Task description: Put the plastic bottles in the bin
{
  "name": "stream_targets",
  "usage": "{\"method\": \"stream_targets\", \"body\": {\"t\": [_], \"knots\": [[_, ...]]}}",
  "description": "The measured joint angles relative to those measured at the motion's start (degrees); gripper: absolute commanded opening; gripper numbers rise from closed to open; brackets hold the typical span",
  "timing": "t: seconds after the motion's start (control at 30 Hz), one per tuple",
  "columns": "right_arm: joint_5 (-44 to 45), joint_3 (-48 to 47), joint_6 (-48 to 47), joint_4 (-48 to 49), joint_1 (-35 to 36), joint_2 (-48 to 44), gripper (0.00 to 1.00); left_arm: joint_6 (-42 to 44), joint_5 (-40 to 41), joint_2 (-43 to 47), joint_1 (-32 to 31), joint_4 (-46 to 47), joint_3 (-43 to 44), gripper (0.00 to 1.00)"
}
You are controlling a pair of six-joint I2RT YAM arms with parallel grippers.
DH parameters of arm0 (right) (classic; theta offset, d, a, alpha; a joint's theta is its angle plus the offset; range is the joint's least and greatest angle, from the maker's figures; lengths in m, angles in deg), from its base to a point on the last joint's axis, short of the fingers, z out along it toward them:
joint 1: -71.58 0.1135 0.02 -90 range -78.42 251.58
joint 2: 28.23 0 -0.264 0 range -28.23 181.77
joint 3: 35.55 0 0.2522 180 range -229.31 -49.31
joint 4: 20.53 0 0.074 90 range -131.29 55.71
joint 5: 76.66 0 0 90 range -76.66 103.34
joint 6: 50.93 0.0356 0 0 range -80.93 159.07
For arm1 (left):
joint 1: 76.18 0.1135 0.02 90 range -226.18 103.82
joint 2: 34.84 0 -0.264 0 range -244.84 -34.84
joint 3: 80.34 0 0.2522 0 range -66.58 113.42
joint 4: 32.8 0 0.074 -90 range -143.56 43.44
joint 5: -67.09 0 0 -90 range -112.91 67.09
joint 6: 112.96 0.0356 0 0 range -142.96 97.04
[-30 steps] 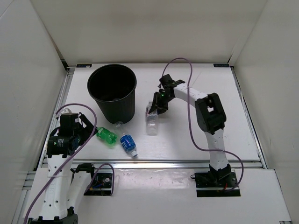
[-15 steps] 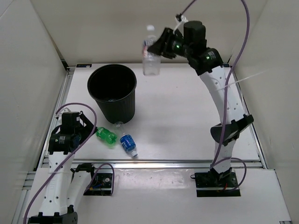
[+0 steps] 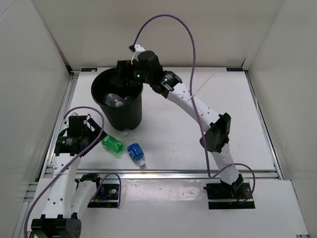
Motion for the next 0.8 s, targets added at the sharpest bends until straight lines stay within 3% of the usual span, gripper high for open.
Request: {"method": "stream_targets", "body": {"t": [0.17,0.33,0.47,0.8], "knots": [[6.2,11.9,-2.5,-6.1,-3.7,-11.5,1.0,-2.3,-1.4,-2.6,0.4,3.1,-3.1,1.0],[9.4,13.7,-3.9,-8.1,-11.3,-26.2,1.0,-4.5,-1.8,-4.5,1.8,7.0,-6.9,1.0],[10.1,13.7,-4.9,-8.9,-12.4,-34.2,1.0,-7.4,-2.0,-6.3,2.5,9.9,-9.0,1.0],[8.0,13.9,-7.0,-15.6,-11.9,-30.2,1.0,-14.2,-4.3,-11.1,2.5,18.2,-13.4,1.0]]}}
